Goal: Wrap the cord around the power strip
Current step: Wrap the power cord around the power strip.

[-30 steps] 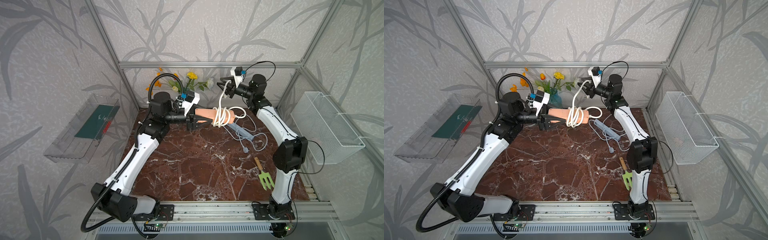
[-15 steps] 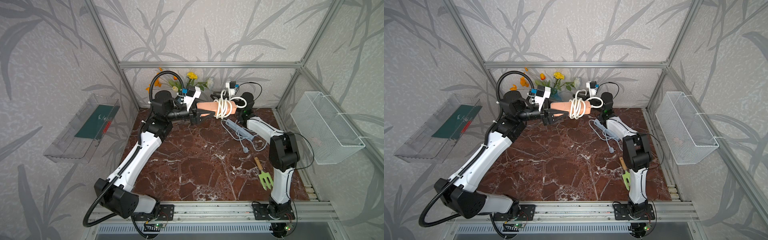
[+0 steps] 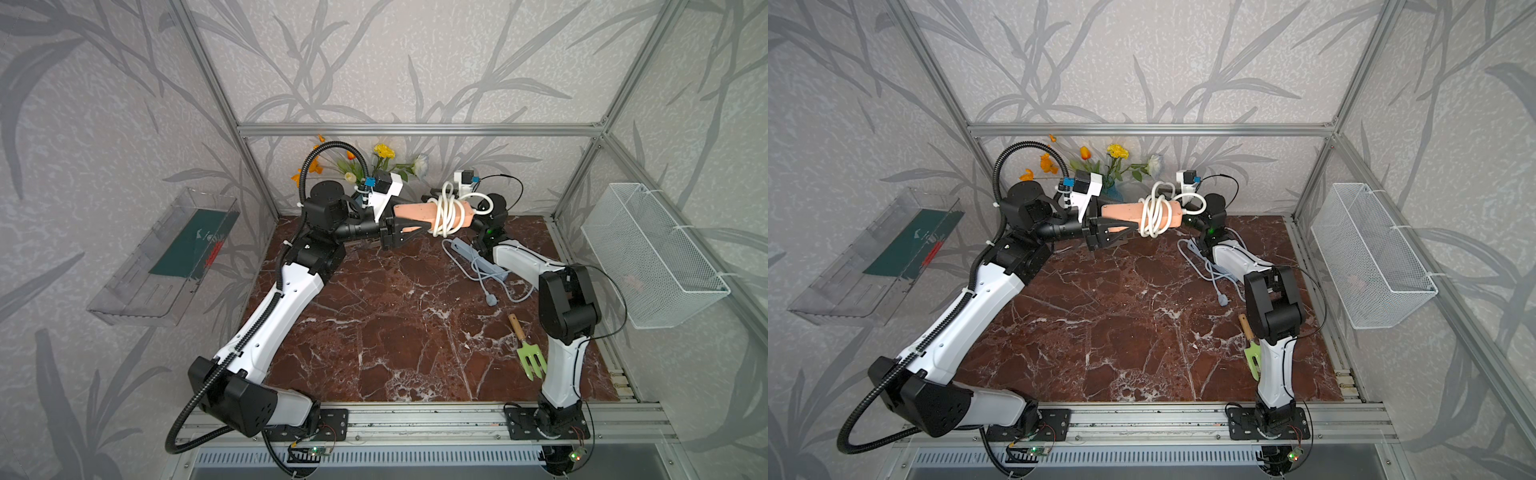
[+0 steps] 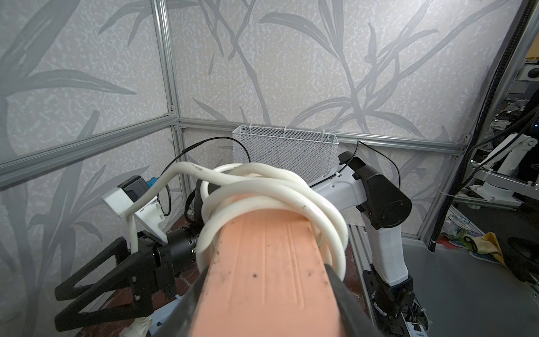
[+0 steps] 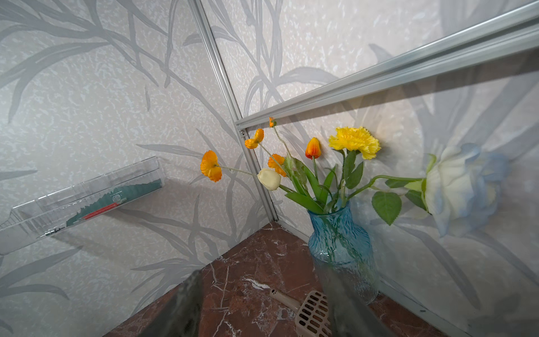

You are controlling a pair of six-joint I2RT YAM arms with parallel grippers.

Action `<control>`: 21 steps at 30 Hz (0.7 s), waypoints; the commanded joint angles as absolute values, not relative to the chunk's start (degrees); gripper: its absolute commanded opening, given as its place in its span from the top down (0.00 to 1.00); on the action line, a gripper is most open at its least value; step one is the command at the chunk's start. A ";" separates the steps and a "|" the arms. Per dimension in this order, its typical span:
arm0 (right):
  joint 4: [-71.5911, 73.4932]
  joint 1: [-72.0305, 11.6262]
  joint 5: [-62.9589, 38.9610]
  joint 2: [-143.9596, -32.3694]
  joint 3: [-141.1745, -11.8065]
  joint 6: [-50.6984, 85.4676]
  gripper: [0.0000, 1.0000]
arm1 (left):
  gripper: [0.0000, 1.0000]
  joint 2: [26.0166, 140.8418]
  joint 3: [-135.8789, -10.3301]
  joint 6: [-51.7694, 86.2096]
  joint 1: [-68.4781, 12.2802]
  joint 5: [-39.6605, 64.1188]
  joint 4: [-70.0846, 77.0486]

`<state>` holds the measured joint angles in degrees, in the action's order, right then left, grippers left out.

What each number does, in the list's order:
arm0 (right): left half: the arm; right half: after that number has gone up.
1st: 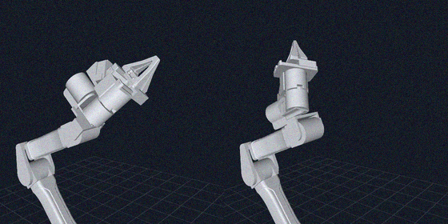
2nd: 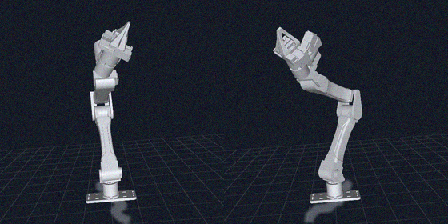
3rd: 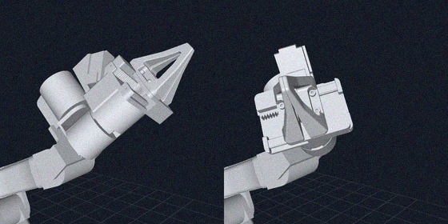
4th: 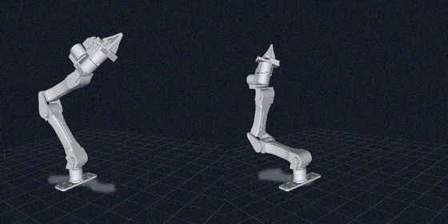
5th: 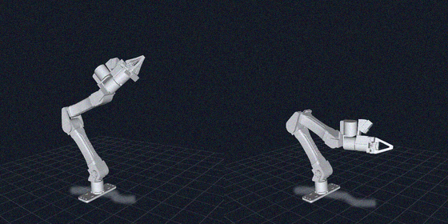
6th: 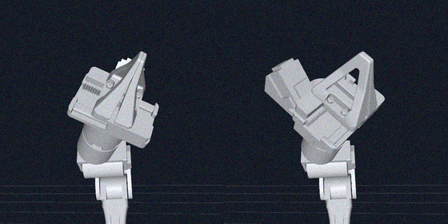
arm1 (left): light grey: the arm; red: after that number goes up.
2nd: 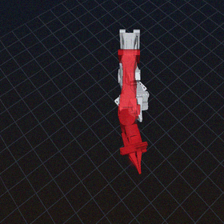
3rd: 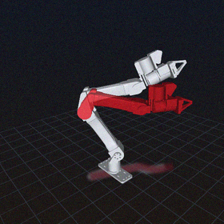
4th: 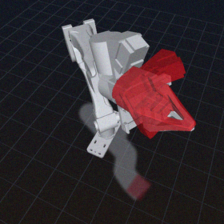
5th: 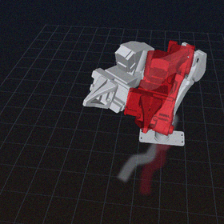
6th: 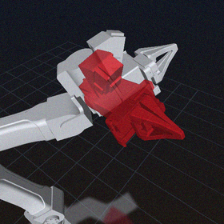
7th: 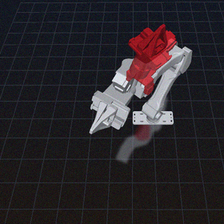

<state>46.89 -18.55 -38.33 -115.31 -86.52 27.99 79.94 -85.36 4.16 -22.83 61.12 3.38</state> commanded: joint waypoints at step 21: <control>35.01 -18.68 -32.81 -98.34 -73.00 18.59 0.33 | 1.00 75.32 -83.99 4.90 -18.68 57.49 11.57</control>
<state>36.77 -18.55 -34.06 -101.12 -73.76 20.67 77.43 -84.01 2.96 -18.79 58.28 3.55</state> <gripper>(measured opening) 0.674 0.501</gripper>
